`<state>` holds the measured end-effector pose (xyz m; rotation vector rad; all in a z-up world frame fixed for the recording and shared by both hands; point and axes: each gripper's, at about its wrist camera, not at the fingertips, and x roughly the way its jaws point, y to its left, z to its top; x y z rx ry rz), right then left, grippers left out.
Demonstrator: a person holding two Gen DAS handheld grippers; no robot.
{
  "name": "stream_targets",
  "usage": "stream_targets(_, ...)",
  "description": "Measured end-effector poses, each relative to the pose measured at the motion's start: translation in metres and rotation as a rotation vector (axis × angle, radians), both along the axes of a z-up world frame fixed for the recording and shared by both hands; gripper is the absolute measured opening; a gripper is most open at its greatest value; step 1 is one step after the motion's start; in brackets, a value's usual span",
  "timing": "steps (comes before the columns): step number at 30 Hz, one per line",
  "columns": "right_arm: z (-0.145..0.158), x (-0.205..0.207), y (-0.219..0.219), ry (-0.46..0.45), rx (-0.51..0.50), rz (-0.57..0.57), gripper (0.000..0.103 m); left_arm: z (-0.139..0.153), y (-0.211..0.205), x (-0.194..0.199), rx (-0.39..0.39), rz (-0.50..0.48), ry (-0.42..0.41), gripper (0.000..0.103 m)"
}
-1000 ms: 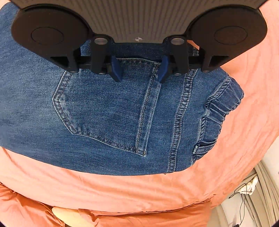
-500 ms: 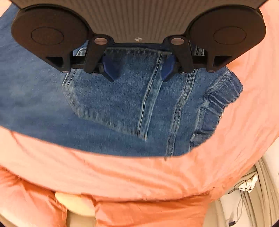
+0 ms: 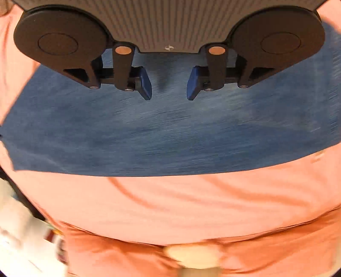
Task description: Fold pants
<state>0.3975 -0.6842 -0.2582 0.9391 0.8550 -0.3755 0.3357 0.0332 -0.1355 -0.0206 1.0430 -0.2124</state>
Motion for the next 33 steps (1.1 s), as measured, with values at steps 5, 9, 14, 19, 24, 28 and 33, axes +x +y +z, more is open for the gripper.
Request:
stream_targets(5,-0.022,-0.008,-0.013,-0.113,0.116,-0.055,0.038,-0.015,-0.067,0.032,-0.038,-0.116,0.01,0.044)
stream_targets(9,-0.03,-0.01,-0.017,-0.166,0.128,-0.003,0.016,-0.026,-0.115,0.055,-0.039,-0.206,0.013,0.041)
stream_targets(14,-0.008,0.003,-0.008,-0.137,-0.028,0.15,0.009,-0.035,-0.169,0.081,-0.016,-0.309,0.004,0.039)
stream_targets(19,0.029,0.017,0.006,-0.131,-0.195,0.288,0.008,-0.04,-0.217,0.102,0.023,-0.382,-0.029,0.037)
stream_targets(24,0.05,0.025,0.015,-0.117,-0.276,0.352,0.007,-0.043,-0.255,0.13,0.059,-0.38,-0.05,0.031)
stream_targets(28,0.061,0.027,0.02,-0.131,-0.307,0.366,0.007,-0.051,-0.269,0.139,0.092,-0.37,-0.044,0.03)
stream_targets(33,0.079,0.026,0.027,-0.149,-0.325,0.373,0.007,-0.043,-0.274,0.126,0.097,-0.359,-0.06,0.029)
